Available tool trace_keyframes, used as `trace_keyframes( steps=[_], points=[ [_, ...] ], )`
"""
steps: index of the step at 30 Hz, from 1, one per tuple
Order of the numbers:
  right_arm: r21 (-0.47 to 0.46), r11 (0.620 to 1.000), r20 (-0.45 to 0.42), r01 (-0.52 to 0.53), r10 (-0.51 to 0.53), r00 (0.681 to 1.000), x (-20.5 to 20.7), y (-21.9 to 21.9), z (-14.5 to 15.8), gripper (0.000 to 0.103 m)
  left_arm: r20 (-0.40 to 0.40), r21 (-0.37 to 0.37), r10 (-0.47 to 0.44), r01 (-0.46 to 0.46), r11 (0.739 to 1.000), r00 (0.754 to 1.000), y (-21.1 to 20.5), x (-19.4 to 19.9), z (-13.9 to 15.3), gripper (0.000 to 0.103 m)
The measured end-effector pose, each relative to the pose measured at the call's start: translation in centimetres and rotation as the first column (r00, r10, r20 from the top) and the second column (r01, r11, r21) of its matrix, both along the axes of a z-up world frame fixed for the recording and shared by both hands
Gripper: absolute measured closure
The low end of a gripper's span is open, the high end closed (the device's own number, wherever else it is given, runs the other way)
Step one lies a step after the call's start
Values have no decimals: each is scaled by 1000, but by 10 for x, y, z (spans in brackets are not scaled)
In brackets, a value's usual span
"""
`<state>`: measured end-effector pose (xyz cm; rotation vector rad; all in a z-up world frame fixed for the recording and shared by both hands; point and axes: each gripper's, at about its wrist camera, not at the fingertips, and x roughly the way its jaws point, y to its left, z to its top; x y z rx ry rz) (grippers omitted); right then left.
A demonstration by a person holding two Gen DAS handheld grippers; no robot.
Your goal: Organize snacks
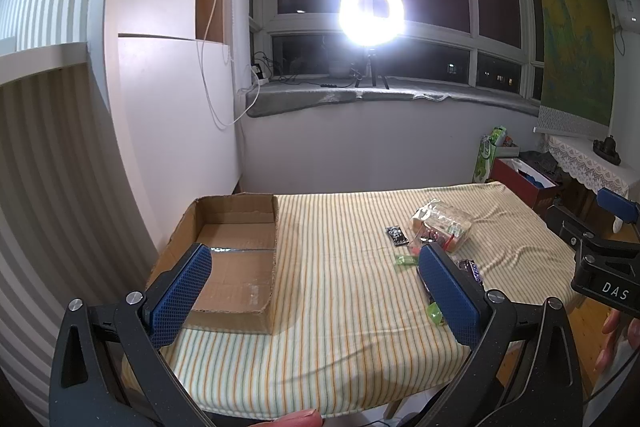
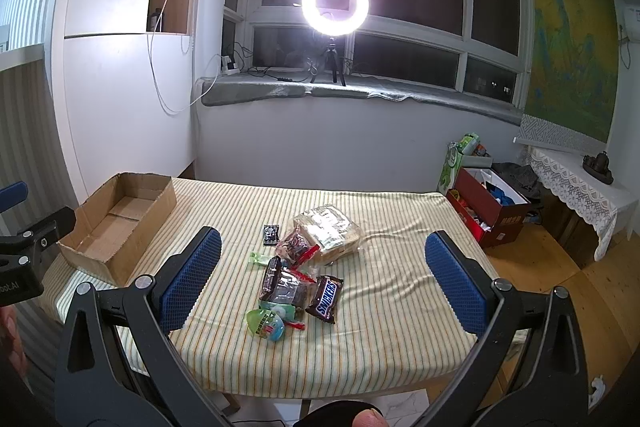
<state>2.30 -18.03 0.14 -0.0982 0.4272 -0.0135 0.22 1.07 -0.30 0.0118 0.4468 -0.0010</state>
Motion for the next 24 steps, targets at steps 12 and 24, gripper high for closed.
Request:
trace_keyframes(
  steps=[12,24],
  points=[
    [-1,1000,1,-1,1,1000,0,0,0,0,3,-1,4,-4,1000,1000,1,-1,2,0],
    [-3,1000,4,-3,3,1000,-3,4,4,0,10,-6,6,-6,1000,1000,1,-4,3,0]
  ],
)
